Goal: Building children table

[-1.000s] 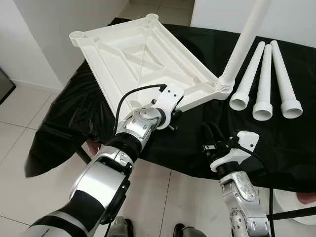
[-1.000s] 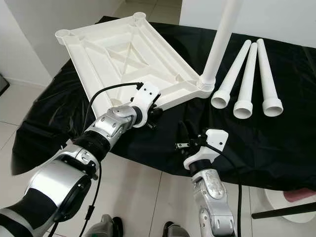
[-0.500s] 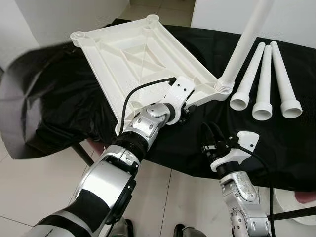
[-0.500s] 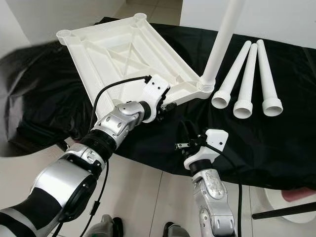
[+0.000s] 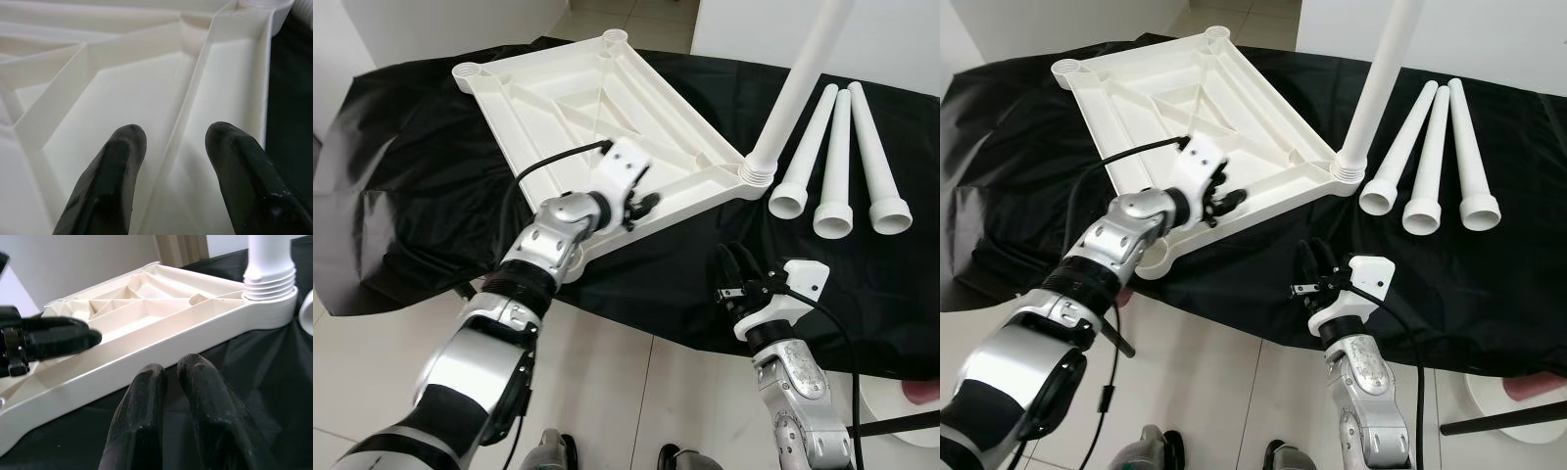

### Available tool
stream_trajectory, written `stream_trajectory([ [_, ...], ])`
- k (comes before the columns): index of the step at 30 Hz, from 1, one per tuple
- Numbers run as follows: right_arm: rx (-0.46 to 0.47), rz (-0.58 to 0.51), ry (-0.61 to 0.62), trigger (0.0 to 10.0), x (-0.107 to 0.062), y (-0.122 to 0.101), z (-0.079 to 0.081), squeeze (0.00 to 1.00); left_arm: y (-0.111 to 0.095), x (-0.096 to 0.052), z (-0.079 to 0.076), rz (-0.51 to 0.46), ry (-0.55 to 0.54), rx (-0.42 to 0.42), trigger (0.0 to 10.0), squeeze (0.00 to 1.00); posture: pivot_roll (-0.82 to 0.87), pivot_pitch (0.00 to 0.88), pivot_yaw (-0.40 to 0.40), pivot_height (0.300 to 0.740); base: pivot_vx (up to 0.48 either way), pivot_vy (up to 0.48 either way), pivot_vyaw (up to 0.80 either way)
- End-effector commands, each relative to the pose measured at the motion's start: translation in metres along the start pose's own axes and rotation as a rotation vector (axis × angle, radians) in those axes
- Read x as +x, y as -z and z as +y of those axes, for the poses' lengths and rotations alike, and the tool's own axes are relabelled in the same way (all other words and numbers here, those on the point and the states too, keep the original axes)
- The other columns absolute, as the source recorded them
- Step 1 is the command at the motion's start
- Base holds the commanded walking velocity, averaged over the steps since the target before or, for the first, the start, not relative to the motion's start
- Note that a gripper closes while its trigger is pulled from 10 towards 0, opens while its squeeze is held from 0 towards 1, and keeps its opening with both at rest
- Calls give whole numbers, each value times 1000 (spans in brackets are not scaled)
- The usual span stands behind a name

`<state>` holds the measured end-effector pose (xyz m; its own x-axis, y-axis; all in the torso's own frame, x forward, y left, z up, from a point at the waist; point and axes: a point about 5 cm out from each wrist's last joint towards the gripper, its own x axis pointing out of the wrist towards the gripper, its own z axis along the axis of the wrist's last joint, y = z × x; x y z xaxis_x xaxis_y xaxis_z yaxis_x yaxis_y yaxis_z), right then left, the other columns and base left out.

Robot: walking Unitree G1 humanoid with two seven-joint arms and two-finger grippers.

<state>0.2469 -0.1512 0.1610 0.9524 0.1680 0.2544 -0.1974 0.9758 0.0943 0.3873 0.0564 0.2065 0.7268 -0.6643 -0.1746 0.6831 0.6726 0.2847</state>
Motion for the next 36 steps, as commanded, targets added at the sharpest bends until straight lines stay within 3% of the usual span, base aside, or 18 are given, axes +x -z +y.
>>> stream_trajectory([
  [1,11,11,-7,10000,-1,2,0,0,15,-2,0,55,-5,29,10000,0,2,147,18,740,0,0,0],
  [5,13,1,-17,10000,1,-1,2,0,32,-9,15,145,-111,38,10000,0,2,149,15,740,0,0,0],
  [13,16,-5,-18,10000,2,-3,3,0,29,-9,23,146,-187,0,10000,0,-3,149,14,740,0,0,0],
  [21,16,-2,-27,10000,0,-5,7,0,25,5,15,156,-253,-64,10000,0,-21,146,14,740,0,0,0],
  [35,13,3,-18,10000,-4,-5,8,0,25,18,-4,192,-216,-30,10000,0,-53,140,32,740,0,0,0],
  [36,11,3,-16,10000,-5,-5,7,0,26,18,-4,197,-217,-22,4824,0,-54,139,36,740,0,0,0],
])
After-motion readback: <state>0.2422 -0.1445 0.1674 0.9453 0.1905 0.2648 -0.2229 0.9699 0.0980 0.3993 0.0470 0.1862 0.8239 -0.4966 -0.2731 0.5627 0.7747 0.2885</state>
